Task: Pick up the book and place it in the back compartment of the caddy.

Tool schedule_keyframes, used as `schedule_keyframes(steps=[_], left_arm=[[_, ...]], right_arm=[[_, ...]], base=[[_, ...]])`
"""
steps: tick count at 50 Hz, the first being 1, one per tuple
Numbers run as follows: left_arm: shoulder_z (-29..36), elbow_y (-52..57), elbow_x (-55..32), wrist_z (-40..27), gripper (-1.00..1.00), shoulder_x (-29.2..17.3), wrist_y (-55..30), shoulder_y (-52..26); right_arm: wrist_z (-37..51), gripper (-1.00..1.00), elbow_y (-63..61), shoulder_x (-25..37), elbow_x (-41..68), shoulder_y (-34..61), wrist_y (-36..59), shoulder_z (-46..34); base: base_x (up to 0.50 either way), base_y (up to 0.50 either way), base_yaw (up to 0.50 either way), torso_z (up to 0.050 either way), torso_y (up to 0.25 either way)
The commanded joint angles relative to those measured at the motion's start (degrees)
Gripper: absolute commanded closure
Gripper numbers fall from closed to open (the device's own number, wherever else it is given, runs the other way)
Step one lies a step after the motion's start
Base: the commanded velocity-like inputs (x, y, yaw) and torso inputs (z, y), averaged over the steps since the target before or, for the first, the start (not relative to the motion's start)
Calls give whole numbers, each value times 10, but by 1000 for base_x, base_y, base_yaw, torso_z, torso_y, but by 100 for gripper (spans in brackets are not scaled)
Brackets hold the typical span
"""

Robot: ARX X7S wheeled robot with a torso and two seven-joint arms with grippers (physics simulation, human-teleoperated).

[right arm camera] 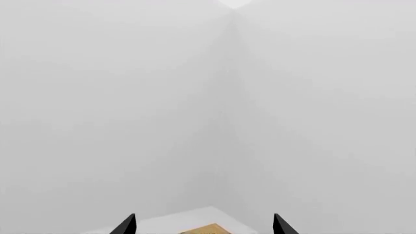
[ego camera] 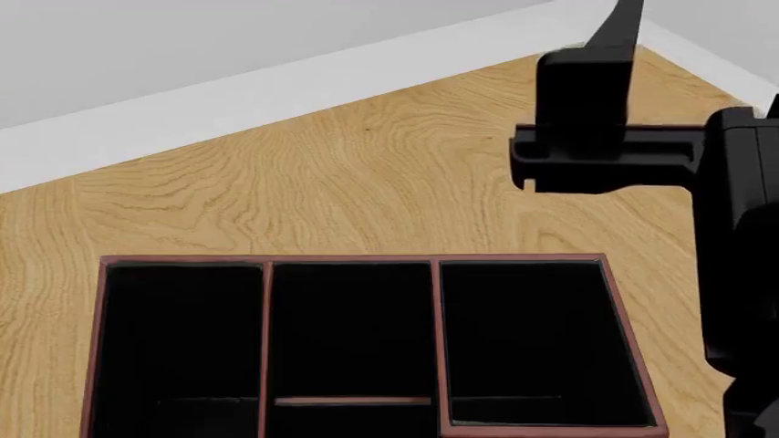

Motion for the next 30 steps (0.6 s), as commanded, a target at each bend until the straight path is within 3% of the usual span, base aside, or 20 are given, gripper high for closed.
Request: schedule_keyframes(steps=[1, 26, 27, 30], left_arm=[[39, -28, 13, -4, -100, 12, 6, -22], [104, -132, 48, -6, -100, 55, 58, -50], [105, -126, 45, -2, 100, 53, 52, -46], [109, -120, 48, -4, 100, 52, 48, -47]], right_arm=[[-6, -100, -2, -2, -10, -11, -4, -2], [-16, -100, -9, 5, -22, -32, -14, 0], [-15, -100, -9, 5, -21, -31, -14, -1], [-8, -100, -8, 5, -14, -24, -13, -4]], base=[[0, 0, 0, 0, 0], [0, 0, 0, 0, 0], [0, 0, 0, 0, 0], [0, 0, -5, 0, 0]])
